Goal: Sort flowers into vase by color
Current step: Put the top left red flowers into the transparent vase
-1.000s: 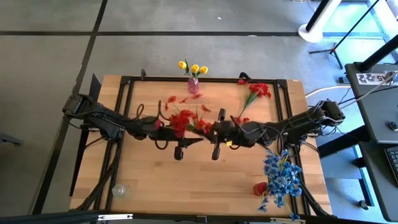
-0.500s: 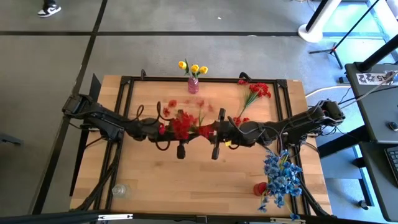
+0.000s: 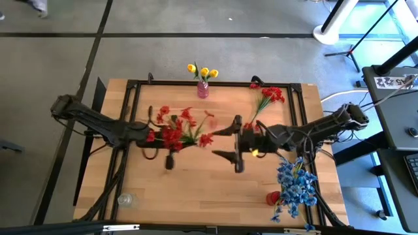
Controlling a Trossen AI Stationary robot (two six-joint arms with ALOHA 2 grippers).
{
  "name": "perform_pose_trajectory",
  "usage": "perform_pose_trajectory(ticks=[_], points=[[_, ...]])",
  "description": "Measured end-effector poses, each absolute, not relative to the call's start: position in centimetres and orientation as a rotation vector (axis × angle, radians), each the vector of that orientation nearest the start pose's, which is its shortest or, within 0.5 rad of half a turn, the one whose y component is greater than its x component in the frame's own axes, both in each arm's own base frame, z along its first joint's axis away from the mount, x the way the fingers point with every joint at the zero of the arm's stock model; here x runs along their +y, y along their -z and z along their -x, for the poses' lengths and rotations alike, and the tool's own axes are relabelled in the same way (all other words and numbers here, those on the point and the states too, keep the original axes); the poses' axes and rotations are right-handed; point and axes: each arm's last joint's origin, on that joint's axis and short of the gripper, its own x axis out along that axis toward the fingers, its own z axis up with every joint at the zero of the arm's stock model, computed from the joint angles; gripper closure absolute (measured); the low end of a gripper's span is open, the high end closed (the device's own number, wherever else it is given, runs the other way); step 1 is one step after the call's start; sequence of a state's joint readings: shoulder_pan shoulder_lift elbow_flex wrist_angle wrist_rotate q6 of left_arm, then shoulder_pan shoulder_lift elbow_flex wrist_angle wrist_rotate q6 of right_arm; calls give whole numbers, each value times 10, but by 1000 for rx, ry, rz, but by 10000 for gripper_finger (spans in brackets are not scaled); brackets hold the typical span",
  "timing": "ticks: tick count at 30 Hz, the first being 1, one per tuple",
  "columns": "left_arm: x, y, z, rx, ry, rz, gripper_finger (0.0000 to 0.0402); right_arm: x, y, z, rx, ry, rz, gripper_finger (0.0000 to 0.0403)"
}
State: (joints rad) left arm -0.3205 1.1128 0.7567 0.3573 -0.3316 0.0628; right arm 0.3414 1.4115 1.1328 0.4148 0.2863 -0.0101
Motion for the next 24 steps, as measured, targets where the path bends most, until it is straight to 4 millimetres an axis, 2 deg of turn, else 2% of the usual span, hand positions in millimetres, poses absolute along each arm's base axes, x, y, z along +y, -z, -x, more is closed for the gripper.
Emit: perform_pose_trajectory(ticks=[3, 8, 12, 15, 18, 24], points=[[-75, -322, -207, 48, 118, -50, 388, 109, -369, -301, -112, -32, -8, 106], [-81, -336, -154, 94, 477, 64, 389, 116, -364, -296, -44, 65, 35, 105], [-84, -341, -125, 136, 703, 139, 389, 114, -362, -296, -22, 129, 30, 105], [-90, -343, -111, 141, 861, 154, 387, 113, -362, -296, -24, 154, 18, 104], [-99, -343, -104, 155, 943, 156, 383, 111, -362, -296, -23, 208, 11, 104], [-113, -334, -98, 193, 889, 172, 381, 110, -362, -296, -27, 232, -41, 104]])
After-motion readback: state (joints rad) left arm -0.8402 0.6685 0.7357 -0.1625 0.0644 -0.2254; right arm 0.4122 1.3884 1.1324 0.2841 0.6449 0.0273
